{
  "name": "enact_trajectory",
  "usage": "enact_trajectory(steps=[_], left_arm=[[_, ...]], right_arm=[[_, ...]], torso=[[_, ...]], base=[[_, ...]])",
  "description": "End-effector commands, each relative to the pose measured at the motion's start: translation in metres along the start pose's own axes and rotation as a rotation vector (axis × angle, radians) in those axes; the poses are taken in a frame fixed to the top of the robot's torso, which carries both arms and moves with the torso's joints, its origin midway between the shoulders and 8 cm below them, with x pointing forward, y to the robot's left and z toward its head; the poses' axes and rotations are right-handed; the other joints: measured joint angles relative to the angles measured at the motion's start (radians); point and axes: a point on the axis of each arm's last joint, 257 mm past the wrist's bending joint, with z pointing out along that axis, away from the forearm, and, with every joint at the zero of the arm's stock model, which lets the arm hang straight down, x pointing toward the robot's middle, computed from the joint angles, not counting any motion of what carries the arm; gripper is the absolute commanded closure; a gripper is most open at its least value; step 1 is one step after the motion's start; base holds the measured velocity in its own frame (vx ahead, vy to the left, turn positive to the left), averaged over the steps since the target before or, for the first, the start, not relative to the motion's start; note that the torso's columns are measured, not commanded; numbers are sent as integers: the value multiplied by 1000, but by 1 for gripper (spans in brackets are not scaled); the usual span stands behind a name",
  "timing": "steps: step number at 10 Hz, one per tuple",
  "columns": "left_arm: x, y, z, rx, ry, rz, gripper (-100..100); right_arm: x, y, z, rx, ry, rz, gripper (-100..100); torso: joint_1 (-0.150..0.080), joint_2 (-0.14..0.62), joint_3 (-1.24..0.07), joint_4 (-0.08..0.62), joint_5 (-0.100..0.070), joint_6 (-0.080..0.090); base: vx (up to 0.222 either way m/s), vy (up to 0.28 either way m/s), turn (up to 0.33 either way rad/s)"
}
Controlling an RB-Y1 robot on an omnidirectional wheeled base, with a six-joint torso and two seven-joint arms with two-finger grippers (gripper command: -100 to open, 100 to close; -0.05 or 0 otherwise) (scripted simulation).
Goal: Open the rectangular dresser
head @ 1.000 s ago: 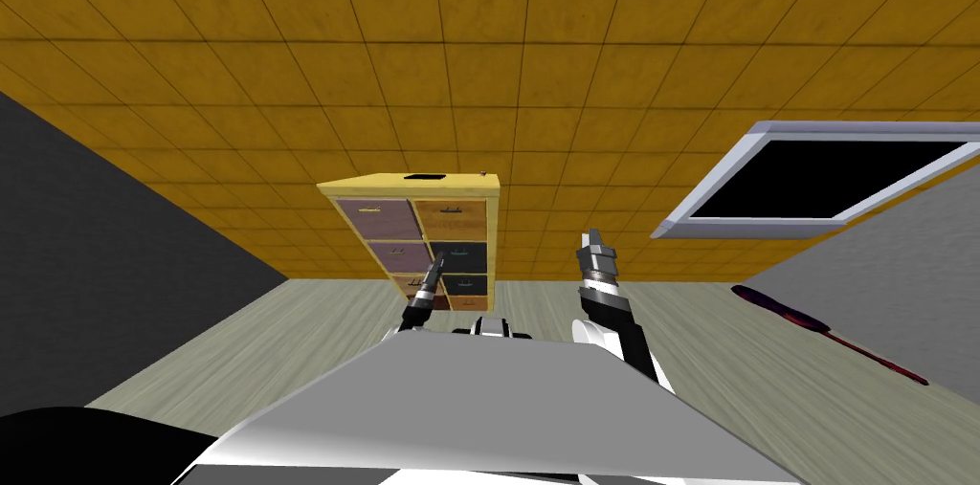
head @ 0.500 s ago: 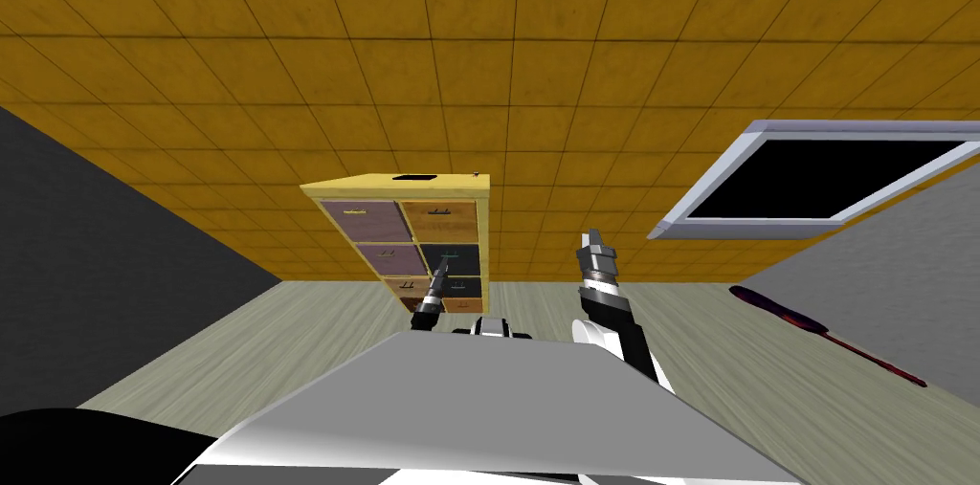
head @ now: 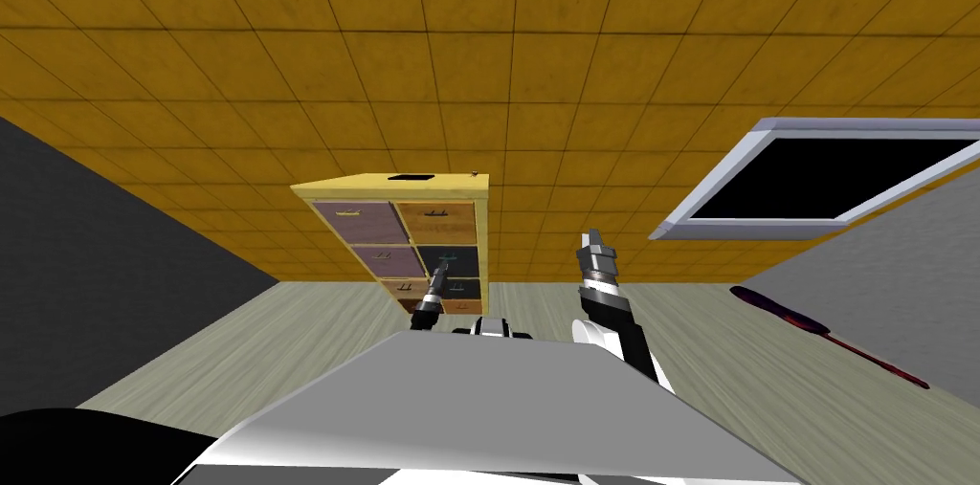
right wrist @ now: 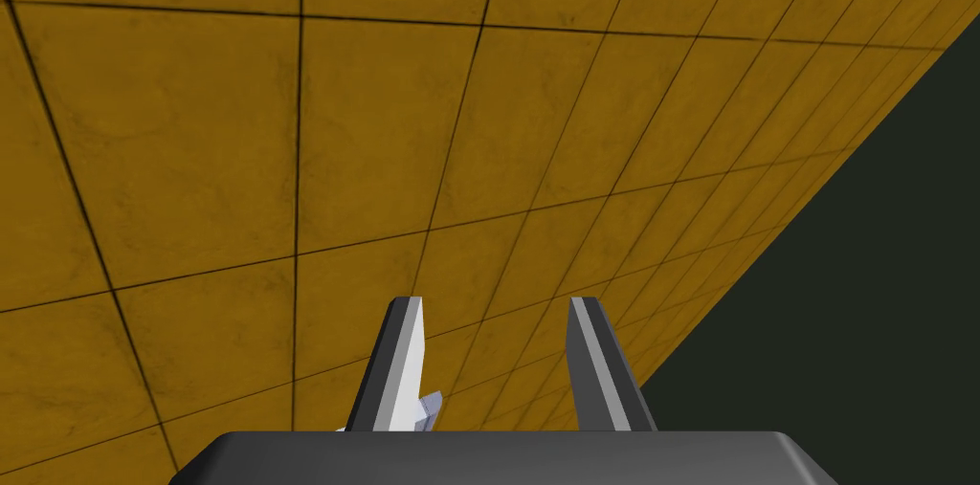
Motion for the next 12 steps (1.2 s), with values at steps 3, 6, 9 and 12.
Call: enact_trajectory(steps=[3, 6, 9, 12], left_arm=[[0, -8, -2, 5, 6, 0, 100], [-6, -6, -3, 6, 25, 30, -100], [-16, -4, -4, 11, 51, 73, -100], [-19, -4, 3, 9, 40, 71, -100]], right_arm=[[0, 0, 0, 0, 0, 0, 0], [0, 0, 0, 0, 0, 0, 0], [0, 0, 0, 0, 0, 0, 0], [0, 0, 0, 0, 0, 0, 0]], torso=[[-1, 0, 0, 0, 0, 0], [1, -10, -6, -2, 0, 0], [0, -8, -5, -2, 0, 0], [-1, -8, -5, -2, 0, 0]], base=[[-182, -20, 15], [-106, -25, 6], [31, 2, 0], [151, 0, -6]])
